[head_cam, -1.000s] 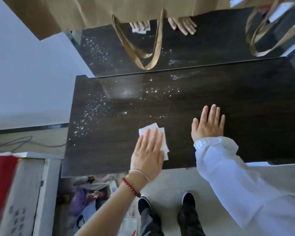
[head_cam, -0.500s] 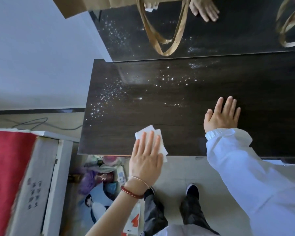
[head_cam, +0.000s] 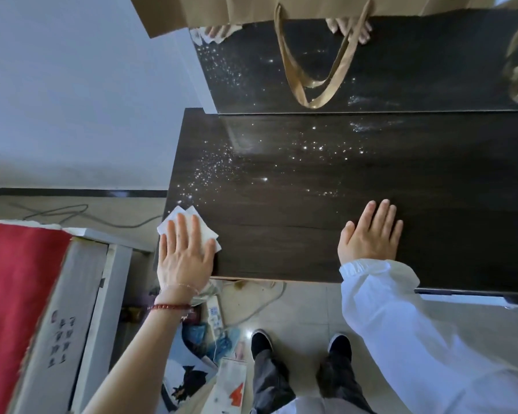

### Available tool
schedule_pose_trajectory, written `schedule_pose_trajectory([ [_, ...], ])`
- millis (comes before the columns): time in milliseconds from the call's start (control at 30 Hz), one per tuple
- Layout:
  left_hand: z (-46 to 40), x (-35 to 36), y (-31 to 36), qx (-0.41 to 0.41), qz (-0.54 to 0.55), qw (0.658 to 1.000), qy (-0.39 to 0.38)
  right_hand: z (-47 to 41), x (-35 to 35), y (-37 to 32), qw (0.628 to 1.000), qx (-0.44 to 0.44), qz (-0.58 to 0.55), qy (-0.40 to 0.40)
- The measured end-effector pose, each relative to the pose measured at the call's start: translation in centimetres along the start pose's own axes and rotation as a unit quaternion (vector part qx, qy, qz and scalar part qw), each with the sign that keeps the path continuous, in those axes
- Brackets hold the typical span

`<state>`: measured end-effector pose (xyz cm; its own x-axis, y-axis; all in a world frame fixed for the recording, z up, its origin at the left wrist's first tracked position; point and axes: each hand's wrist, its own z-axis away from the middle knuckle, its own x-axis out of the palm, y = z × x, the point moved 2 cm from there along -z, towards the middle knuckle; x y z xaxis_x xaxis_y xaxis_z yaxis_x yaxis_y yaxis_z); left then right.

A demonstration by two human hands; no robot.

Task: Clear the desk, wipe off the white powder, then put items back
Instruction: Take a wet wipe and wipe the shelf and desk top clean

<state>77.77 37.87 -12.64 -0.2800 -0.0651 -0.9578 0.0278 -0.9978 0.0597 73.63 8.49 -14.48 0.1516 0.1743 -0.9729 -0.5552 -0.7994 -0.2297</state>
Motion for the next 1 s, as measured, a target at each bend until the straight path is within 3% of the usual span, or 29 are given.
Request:
schedule_pose_trajectory([
  [167,-5.3,-1.3,2.7,0.016,0.002,1.0,0.02,-0.1,0.2,-0.3,1.0,0.008,0.013,-0.012],
  [233,-4.2,-0.6,5.1,0.112,-0.023,0.993,0.023,-0.2,0.3,-0.3,1.0,0.013,0.02,-0.019],
  [333,-0.1,1.2,7.6,0.29,-0.047,0.956,0.002,-0.1,0.2,-0.4,0.999,0.017,0.029,-0.015],
  [400,0.1,1.3,6.0,0.272,-0.042,0.961,0.004,0.0,0.1,-0.4,0.999,0.022,0.026,-0.017],
  [567,-4.5,-1.0,-0.7,0.045,0.015,0.999,0.018,0.0,0.0,-0.5,0.999,0.024,0.029,-0.004],
  [667,-8.1,-2.0,0.6,0.003,0.04,0.999,0.01,0.0,-0.1,-0.8,0.999,0.022,0.033,0.008],
  [767,-8.6,-1.7,4.8,0.08,0.012,0.996,0.03,-0.2,-0.1,-0.7,0.997,0.029,0.07,-0.032],
  [900,-2.4,0.5,10.2,0.295,-0.018,0.955,0.013,-0.1,-0.3,-0.8,0.995,0.029,0.082,-0.041],
  [933,-1.7,0.8,10.2,0.31,-0.021,0.95,0.006,-0.1,-0.3,-0.7,0.996,0.03,0.071,-0.036],
  [1000,-2.4,0.6,8.7,0.265,-0.006,0.964,0.02,-0.1,-0.2,-0.6,0.998,0.025,0.048,-0.012],
])
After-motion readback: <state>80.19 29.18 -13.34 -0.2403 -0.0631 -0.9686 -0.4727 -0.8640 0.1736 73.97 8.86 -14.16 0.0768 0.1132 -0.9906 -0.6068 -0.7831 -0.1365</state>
